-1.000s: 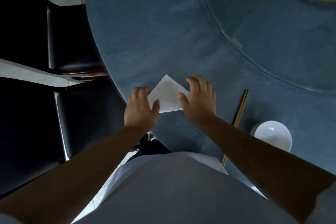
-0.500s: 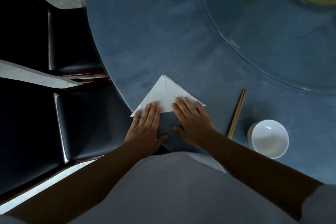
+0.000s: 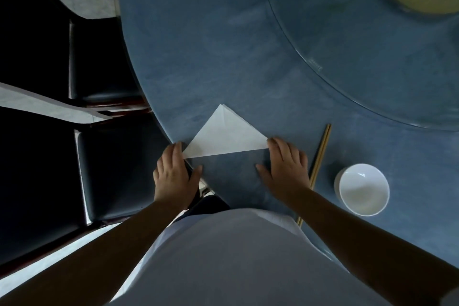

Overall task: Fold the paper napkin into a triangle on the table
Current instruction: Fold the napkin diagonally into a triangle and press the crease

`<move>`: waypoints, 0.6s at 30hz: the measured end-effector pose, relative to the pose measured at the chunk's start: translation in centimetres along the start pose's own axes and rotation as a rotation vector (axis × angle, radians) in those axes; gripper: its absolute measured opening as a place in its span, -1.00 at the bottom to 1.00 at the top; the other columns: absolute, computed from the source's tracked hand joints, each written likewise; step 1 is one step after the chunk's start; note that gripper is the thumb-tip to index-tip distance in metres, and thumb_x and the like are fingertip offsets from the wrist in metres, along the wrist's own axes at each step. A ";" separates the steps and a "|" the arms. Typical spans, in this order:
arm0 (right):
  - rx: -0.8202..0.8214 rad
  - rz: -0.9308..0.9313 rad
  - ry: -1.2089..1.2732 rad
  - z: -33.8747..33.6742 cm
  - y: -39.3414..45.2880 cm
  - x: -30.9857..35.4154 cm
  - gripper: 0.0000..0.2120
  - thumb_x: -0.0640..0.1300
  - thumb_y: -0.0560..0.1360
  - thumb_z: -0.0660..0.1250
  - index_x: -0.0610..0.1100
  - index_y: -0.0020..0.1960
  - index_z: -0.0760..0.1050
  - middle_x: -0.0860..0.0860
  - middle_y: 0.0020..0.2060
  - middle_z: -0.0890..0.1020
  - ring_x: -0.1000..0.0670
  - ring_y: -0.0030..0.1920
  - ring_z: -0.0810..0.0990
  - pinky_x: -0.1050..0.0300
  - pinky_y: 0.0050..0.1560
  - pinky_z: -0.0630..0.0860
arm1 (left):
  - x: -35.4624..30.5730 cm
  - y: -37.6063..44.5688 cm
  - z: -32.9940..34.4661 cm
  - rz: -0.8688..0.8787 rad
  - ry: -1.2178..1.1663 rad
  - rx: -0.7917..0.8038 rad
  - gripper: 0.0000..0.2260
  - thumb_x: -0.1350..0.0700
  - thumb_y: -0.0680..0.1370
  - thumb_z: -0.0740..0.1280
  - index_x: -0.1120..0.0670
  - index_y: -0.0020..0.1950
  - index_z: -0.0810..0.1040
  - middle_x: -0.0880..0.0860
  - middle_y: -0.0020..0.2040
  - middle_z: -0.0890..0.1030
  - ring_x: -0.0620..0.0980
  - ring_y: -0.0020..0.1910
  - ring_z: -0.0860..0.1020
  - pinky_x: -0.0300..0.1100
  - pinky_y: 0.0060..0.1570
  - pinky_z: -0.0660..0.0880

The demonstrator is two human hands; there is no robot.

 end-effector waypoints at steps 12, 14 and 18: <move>-0.044 0.415 0.289 -0.9 3.2 -2.8 -0.89 0.04 0.46 0.30 0.04 -0.19 0.51 -0.01 -0.01 0.50 -0.11 0.06 0.39 -0.02 0.03 0.24 | 3.7 2.9 -0.6 -0.388 -0.350 -0.077 -0.90 0.00 0.49 0.35 -0.06 -0.05 0.46 -0.13 -0.21 0.52 -0.11 -0.25 0.47 -0.32 -0.35 0.28; -0.040 0.432 0.295 -0.8 3.0 -3.2 -0.88 0.04 0.46 0.31 0.03 -0.20 0.53 -0.01 0.00 0.51 -0.12 0.07 0.39 -0.01 0.04 0.23 | 3.8 2.9 -0.5 -0.379 -0.335 -0.063 -0.90 -0.01 0.49 0.36 -0.07 -0.06 0.47 -0.16 -0.23 0.52 -0.20 -0.29 0.44 -0.32 -0.34 0.28; -0.033 0.446 0.313 -0.9 2.6 -3.4 -0.90 0.03 0.45 0.31 0.04 -0.21 0.52 0.00 0.02 0.51 -0.11 0.07 0.39 -0.01 0.04 0.23 | 3.8 2.7 -0.5 -0.389 -0.348 -0.059 -0.90 -0.01 0.48 0.38 -0.05 -0.07 0.50 -0.19 -0.25 0.52 -0.29 -0.29 0.44 -0.41 -0.35 0.27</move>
Point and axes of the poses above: each hand's wrist, its own y-axis towards the middle knuckle, its own z-axis out of the palm, x = y × z, the point moved 9 cm from there along y, towards the middle knuckle
